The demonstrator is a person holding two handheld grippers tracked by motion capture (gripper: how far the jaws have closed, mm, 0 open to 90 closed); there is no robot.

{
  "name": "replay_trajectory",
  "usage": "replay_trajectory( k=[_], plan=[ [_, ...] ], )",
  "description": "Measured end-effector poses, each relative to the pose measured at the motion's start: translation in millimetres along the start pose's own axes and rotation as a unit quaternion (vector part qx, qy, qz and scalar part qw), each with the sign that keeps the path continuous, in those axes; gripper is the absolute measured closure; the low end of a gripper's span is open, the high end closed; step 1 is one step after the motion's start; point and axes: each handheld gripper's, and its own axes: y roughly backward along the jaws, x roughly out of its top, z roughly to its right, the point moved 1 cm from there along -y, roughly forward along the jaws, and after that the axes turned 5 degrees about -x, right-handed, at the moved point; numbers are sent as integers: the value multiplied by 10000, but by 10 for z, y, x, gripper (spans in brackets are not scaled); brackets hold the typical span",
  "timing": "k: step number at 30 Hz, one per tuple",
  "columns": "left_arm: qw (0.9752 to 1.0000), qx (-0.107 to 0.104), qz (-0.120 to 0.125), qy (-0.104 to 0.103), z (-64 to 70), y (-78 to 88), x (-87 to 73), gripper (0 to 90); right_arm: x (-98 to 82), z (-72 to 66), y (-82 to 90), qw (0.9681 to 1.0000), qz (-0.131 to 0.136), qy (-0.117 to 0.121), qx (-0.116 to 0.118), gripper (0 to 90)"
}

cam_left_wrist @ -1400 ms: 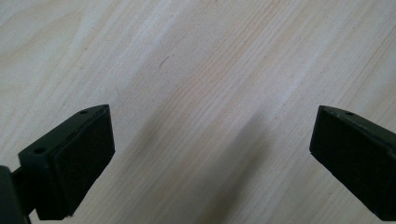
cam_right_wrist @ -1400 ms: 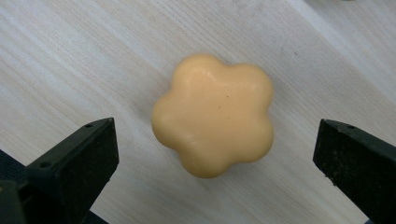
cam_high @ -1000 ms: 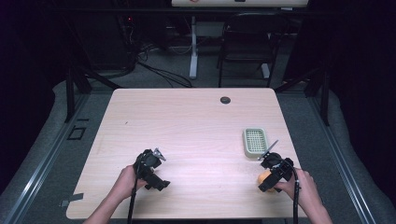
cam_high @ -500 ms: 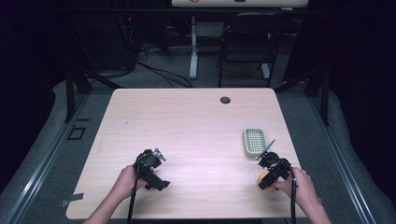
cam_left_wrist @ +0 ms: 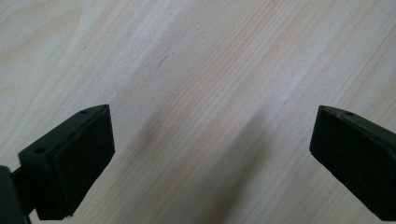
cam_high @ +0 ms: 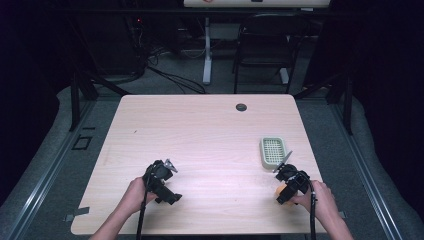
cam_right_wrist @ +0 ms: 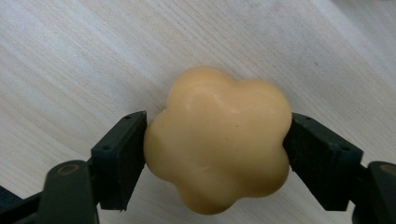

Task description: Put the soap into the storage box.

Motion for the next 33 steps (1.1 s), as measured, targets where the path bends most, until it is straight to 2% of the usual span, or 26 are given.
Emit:
replay_trajectory(
  k=[1,3,4,5,6,7,11,17,18,20,21,23,28,29,30,32,33],
  plan=[
    [10000,-1,-1,1,0,-1,0,0,-12,-27,-39,9997,205,-157,30,250],
    [10000,-2,-3,-1,0,0,0,0,-14,-36,-46,9994,255,-211,37,251],
    [10000,0,0,-4,0,0,0,0,1,-14,-10,10000,22,7,-21,253],
    [10000,3,-2,-6,1,1,0,0,7,-7,5,9999,-59,100,-51,256],
    [10000,5,-5,-9,1,1,0,0,7,-7,5,9999,-59,100,-51,256],
    [10000,6,-6,-9,1,1,0,0,1,-19,-9,10000,39,-1,-26,257],
    [10000,5,-1,-8,1,2,0,0,7,-19,7,10000,-44,54,-61,260],
    [10000,5,-1,-10,1,3,-1,0,3,-16,20,10000,3,33,-31,262],
    [10000,4,-3,-10,1,2,0,0,-12,-43,-9,9995,255,-190,56,262],
    [10000,5,-4,-13,1,2,0,0,-12,-41,-3,9994,277,-180,54,262],
    [10000,4,-6,-14,1,2,0,0,3,-17,41,10000,37,24,-25,263],
    [10000,5,0,-11,1,3,-1,0,-3,-32,39,9999,151,-56,14,263],
    [10000,7,0,-11,2,3,-1,0,1,-21,63,10000,46,38,10,264],
    [10000,7,2,-11,3,3,-1,0,-14,-48,28,9994,284,-190,71,264],
    [10000,8,1,-12,3,3,0,0,-16,-49,23,9993,303,-193,68,264],
    [10000,3,5,-4,4,4,-1,0,-2,-16,63,10000,44,71,3,264],
    [10000,4,5,-4,3,4,-2,0,-2,-13,65,10000,19,88,-27,264]
  ],
)
